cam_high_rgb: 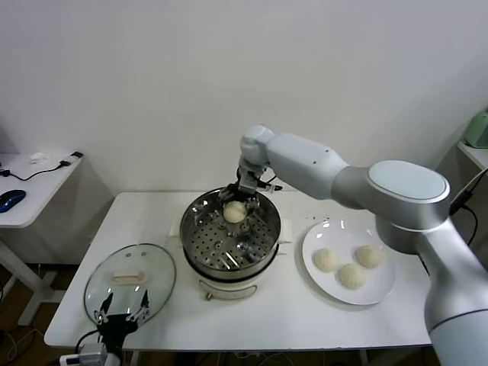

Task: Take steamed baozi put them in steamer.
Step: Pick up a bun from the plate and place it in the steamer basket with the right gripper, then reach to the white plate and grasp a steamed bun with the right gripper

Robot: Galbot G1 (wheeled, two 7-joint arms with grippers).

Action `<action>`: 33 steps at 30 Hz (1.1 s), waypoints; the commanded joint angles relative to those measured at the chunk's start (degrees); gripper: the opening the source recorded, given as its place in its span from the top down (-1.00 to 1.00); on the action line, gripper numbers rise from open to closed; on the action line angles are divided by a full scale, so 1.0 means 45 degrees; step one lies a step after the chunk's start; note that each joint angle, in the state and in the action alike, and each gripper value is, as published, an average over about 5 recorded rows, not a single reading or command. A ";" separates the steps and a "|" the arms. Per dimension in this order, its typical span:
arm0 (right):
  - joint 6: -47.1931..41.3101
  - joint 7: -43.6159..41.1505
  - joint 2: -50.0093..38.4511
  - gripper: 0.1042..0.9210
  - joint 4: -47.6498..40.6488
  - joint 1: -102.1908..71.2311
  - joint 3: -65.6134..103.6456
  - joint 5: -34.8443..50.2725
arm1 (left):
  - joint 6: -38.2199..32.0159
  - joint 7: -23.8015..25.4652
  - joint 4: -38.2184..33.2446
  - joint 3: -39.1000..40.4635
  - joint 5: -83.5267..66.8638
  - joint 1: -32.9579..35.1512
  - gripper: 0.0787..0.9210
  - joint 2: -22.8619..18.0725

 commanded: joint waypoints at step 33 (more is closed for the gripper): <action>-1.4115 0.3220 -0.9094 -0.76 0.7574 0.0685 -0.5364 0.8255 | -0.0225 0.0034 0.0145 0.0121 -0.0025 -0.0244 -0.77 0.0010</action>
